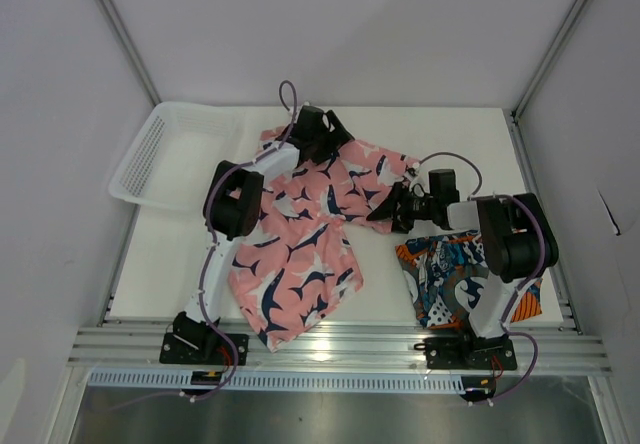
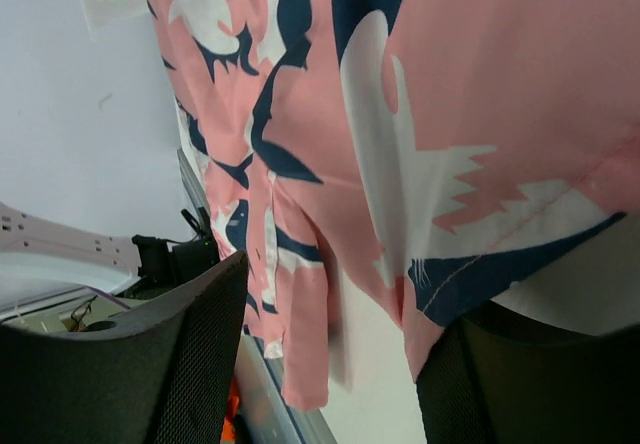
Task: Fold and stack the shorts
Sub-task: Flatten the shorts out
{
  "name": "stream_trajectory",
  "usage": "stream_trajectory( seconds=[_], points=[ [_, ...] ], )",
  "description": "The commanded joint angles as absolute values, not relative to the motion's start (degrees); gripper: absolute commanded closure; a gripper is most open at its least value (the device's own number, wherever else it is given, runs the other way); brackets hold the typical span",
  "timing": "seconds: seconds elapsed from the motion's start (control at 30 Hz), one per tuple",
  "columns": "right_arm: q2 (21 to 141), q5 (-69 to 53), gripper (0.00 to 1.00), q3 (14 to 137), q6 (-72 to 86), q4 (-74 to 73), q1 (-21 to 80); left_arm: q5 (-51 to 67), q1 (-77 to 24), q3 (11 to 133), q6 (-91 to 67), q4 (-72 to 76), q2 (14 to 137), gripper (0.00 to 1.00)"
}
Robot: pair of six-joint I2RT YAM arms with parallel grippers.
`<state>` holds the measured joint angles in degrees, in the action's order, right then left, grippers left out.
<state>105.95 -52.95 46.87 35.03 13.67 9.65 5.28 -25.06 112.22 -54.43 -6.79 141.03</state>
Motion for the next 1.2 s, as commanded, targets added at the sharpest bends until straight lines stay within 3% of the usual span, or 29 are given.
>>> stream_trajectory(
  seconds=[0.0,0.2,0.7,0.87,1.17],
  points=[
    [101.3,-53.1,0.37,45.4,32.6,10.9,9.8,4.8,-24.6,114.3,-56.3,-10.4,143.3,0.04],
    [97.9,-55.5,0.41,44.5,35.2,10.5,8.9,3.9,-24.5,115.6,-56.2,-12.2,143.9,0.04],
    [94.0,-62.8,0.4,46.2,45.8,13.4,9.1,4.5,-24.4,116.1,-55.0,-12.7,142.9,0.04],
    [95.0,-52.9,0.37,51.3,28.5,-3.1,10.7,4.8,-24.4,116.2,-54.9,-12.5,142.9,0.03],
    [100.7,-43.2,0.39,50.0,25.8,-1.7,12.2,4.7,-24.4,116.2,-54.4,-12.6,142.4,0.03]
  ],
)
